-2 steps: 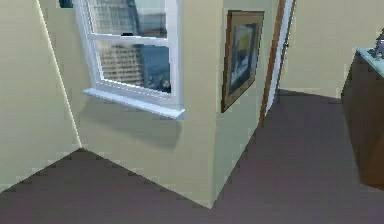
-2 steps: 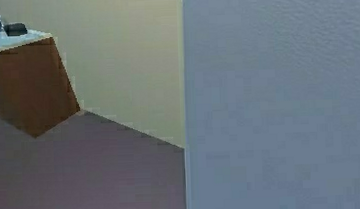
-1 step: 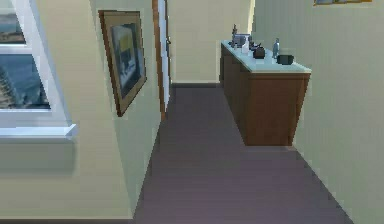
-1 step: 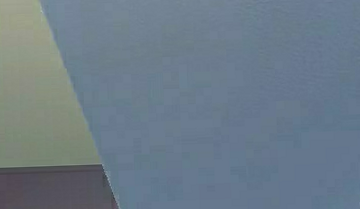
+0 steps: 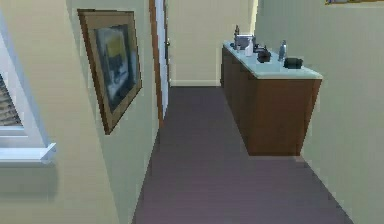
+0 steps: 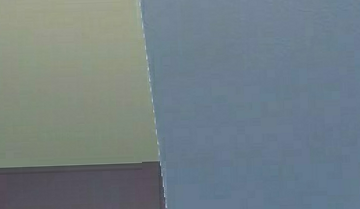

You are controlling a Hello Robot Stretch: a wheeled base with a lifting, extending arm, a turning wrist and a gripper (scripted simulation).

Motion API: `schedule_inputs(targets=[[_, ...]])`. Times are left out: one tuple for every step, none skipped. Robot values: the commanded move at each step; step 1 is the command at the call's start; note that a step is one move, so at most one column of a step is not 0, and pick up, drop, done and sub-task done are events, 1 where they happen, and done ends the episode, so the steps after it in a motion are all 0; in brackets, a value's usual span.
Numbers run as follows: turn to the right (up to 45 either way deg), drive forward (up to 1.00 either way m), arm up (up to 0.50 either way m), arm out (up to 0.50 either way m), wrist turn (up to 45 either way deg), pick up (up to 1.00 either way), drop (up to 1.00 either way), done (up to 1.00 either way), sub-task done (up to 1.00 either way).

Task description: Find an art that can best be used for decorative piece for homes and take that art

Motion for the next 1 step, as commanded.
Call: schedule_inputs(targets=[[0.0,0.2,0.0,0.0,0.0,0.0,0.0,0.0,0.0]])
